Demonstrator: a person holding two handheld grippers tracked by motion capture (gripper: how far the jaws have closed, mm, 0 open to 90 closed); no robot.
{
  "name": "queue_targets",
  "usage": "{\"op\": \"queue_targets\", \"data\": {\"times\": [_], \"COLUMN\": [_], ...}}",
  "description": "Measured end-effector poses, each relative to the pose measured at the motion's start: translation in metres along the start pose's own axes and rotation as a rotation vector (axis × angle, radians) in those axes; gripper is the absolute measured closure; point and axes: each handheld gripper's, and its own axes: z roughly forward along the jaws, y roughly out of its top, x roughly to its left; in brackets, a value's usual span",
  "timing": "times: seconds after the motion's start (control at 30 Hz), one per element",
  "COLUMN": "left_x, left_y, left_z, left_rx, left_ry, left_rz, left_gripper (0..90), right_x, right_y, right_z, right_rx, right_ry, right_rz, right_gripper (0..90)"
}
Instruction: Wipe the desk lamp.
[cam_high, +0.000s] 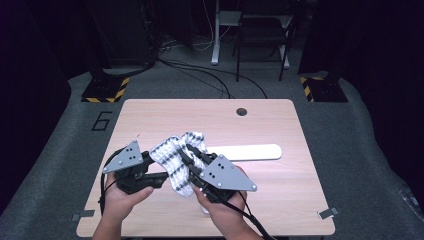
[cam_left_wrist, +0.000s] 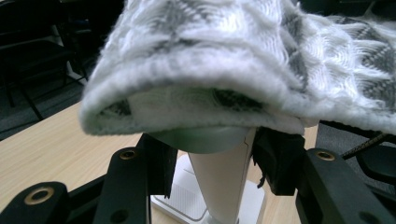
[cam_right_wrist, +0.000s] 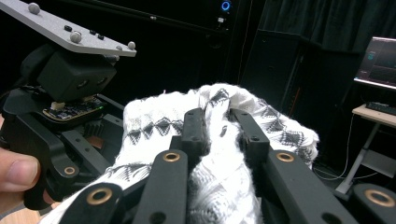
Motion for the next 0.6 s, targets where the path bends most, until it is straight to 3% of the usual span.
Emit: {"op": "queue_targets", "data": {"times": [0.33, 0.6], "left_x": [-0.001, 0.000], "left_y": [0.000, 0.000], "left_z": [0.000, 0.000], "left_rx": [-0.002, 0.003], "left_ry": [-0.002, -0.005], "left_rz": [0.002, 0.000], "left_gripper": [53.2, 53.2], "right_x": [-0.015, -0.043], "right_y": [-0.004, -0.006], "right_z": [-0.019, -0.055], "right_rx": [-0.013, -0.005], "right_ry": [-0.036, -0.126], "right_rz": [0.008, 0.012], "right_gripper": [76.3, 76.2]}}
